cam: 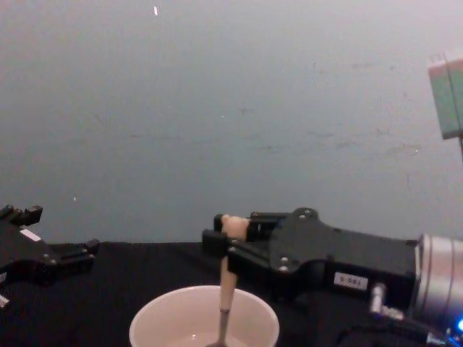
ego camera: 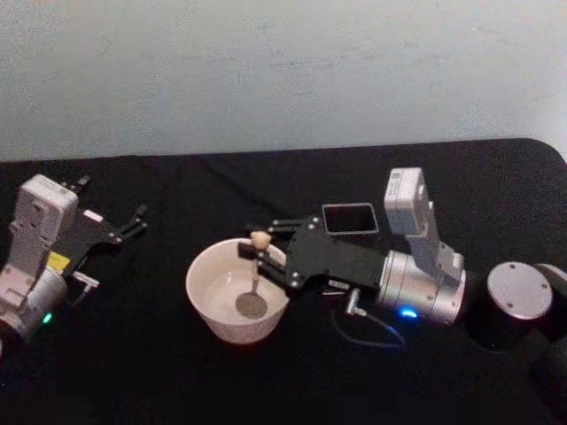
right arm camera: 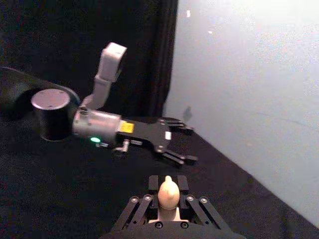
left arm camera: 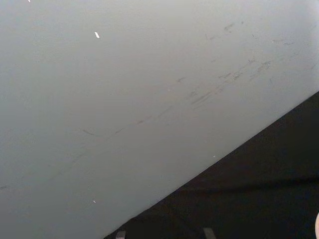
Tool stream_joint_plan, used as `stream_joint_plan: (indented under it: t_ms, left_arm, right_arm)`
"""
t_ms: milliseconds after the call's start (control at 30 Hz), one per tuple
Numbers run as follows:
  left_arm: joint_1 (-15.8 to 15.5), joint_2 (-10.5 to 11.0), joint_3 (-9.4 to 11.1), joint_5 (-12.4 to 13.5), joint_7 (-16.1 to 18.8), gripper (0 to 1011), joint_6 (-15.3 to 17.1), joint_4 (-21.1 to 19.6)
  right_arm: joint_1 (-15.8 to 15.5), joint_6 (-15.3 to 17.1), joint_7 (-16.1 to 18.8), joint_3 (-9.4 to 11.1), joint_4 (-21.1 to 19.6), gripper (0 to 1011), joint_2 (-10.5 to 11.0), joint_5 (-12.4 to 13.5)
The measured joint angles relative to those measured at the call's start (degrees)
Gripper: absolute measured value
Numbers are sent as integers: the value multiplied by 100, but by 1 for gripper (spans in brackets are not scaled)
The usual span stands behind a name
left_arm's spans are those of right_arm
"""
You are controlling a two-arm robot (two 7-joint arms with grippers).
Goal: Pick up the stirring spoon with one hand, stir inside the cup, then place it back in its original position.
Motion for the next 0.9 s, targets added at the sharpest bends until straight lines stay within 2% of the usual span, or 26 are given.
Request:
stream_joint_plan:
  t_ms: [167, 367, 667, 900]
  left_arm:
    - [0, 0, 0, 0, 0, 1001, 0, 0]
    - [0, 0, 0, 0, 0, 1001, 0, 0]
    - [0, 0, 0, 0, 0, 1001, 0, 0]
    - [0, 0, 0, 0, 0, 1001, 0, 0]
  right_arm:
    - [45, 13, 66, -119, 41, 214, -88, 13]
    - [230, -22, -5, -194, 321, 214, -295, -30]
    - [463, -105, -283, -109, 773, 214, -500, -175]
    - [444, -93, -385, -1, 794, 214, -462, -224]
